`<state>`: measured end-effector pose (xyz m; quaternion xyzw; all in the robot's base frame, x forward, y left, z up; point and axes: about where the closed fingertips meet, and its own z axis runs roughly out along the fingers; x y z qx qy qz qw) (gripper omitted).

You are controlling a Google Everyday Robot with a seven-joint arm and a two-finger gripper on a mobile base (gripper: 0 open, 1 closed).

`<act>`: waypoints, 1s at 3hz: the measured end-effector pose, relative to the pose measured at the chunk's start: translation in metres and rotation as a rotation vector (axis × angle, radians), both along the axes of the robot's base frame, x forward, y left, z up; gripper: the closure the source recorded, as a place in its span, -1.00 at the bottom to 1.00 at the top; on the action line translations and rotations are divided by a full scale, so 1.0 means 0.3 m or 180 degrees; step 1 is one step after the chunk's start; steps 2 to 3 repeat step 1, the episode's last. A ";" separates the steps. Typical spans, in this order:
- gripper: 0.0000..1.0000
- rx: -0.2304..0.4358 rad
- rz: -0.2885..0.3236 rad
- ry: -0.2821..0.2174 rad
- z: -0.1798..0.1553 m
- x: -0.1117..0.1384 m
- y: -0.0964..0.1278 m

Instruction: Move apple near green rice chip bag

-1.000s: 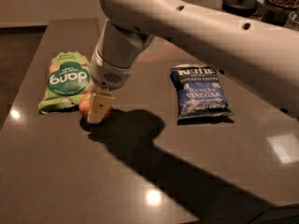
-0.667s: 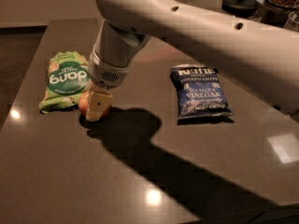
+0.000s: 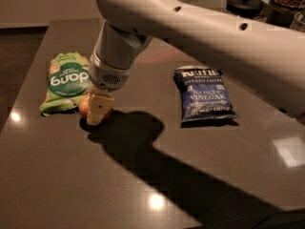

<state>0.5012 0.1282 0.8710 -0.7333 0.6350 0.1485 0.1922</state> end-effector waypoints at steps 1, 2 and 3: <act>-1.00 -0.0002 0.0006 -0.0002 0.000 -0.003 0.002; -1.00 -0.0002 0.0006 -0.0002 0.000 -0.003 0.002; -1.00 -0.0002 0.0006 -0.0002 0.000 -0.003 0.002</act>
Offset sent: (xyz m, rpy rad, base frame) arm 0.0000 0.0000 0.0000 0.0000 0.0000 0.0000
